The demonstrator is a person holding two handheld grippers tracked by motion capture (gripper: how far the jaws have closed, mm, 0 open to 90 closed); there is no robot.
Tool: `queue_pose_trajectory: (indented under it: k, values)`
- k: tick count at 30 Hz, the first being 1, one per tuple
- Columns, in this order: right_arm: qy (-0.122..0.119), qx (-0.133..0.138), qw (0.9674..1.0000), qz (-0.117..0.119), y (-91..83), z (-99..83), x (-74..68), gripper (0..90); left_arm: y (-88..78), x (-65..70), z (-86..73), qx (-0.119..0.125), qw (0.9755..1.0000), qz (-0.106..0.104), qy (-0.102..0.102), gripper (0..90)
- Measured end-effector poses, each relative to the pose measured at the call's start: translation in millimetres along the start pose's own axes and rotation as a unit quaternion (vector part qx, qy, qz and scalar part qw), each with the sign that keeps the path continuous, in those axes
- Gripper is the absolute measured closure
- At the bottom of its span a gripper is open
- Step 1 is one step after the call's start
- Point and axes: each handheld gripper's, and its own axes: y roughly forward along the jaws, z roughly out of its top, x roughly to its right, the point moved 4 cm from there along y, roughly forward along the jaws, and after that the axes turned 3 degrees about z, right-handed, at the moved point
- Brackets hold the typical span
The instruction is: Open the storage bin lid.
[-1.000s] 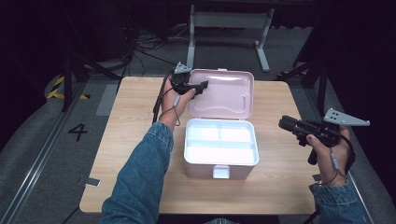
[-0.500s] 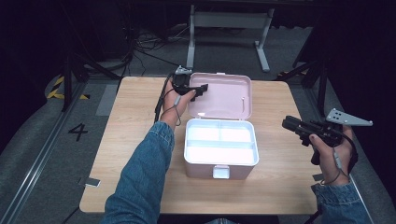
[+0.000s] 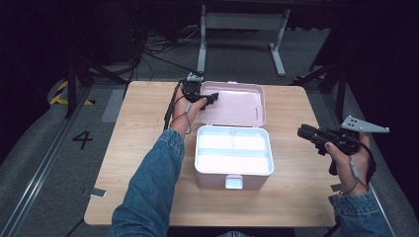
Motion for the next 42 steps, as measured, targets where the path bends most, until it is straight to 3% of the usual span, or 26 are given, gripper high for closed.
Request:
queue_pose_trajectory:
  k: [15, 20, 28, 33, 38, 42]
  values:
    - [0.003, -0.004, 1.0000, 0.008, 7.9, -0.3, 2.3, 71.7, 6.1, -4.8, -13.0, -0.032, 0.9995, 0.005, -0.007, 31.0]
    - [0.002, -0.008, 0.9998, 0.017, 16.3, 1.7, 2.4, 71.7, 5.5, -4.6, -16.6, -0.026, 0.9994, 0.006, -0.022, 30.5]
    - [0.000, -0.014, 0.9995, 0.029, 28.0, 3.6, 1.1, 70.5, 8.8, -6.8, -22.6, -0.045, 0.9977, 0.001, -0.051, 29.3]
    - [0.004, -0.014, 0.9994, 0.032, 29.9, 3.4, 1.3, 69.5, 11.7, -7.9, -26.5, -0.062, 0.9963, -0.006, -0.059, 26.8]
    - [0.006, -0.013, 0.9995, 0.029, 28.4, 2.2, 1.3, 68.5, 12.6, -10.1, -25.3, -0.056, 0.9952, -0.017, -0.078, 27.6]
    - [0.012, -0.013, 0.9995, 0.025, 26.2, -0.3, 2.1, 67.5, 13.8, -11.6, -22.4, -0.045, 0.9967, -0.016, -0.066, 28.4]
